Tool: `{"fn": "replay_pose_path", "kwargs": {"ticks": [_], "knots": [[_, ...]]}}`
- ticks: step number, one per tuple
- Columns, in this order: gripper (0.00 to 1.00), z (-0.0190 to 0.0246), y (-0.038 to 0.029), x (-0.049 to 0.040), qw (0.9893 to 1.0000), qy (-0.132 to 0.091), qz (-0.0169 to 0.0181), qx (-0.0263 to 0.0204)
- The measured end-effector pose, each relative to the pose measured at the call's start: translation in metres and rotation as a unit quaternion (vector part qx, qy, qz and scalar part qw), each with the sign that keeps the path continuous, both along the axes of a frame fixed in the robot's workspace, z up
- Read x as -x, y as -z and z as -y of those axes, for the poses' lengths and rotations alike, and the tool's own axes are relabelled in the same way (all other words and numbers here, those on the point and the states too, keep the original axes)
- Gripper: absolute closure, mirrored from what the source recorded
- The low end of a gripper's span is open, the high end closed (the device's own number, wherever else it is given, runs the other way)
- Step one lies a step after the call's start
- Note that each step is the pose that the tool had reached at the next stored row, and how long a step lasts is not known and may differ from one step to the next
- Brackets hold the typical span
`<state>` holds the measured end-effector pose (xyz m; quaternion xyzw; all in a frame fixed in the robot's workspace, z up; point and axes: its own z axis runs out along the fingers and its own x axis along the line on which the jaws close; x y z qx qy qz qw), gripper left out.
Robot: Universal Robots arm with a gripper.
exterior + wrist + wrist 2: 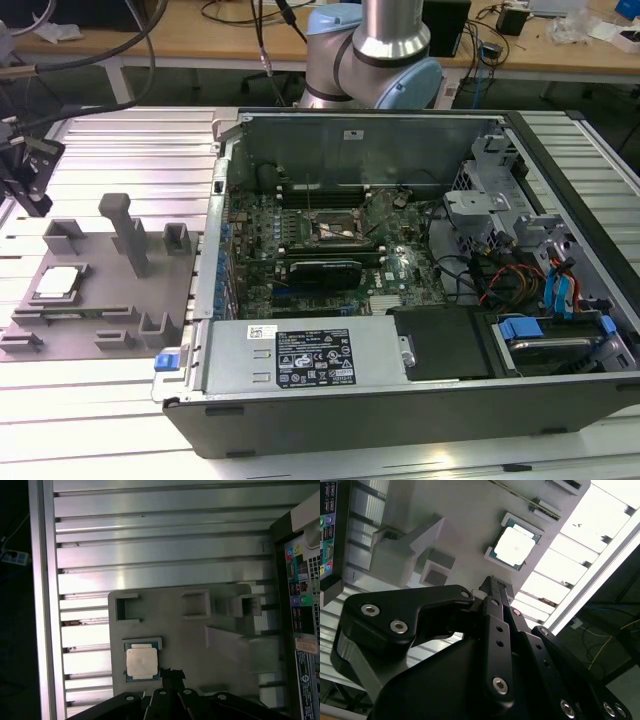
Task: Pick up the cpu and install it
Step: 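Pick up the cpu and move it towards the insertion slot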
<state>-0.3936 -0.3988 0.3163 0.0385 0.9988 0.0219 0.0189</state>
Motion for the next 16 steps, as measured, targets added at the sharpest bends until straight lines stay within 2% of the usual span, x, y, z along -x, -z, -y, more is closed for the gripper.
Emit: {"fn": "replay_pose_path", "kwargs": {"ticks": [4,9,16], "knots": [[0.89,0.0001,0.0068,0.0050,1.0000,0.000,0.0000,0.0000],[0.89,0.0002,0.0133,0.0070,1.0000,0.000,0.0000,0.0000],[0.89,0.0002,0.0180,0.0083,1.0000,0.000,0.0000,0.0000]]}}
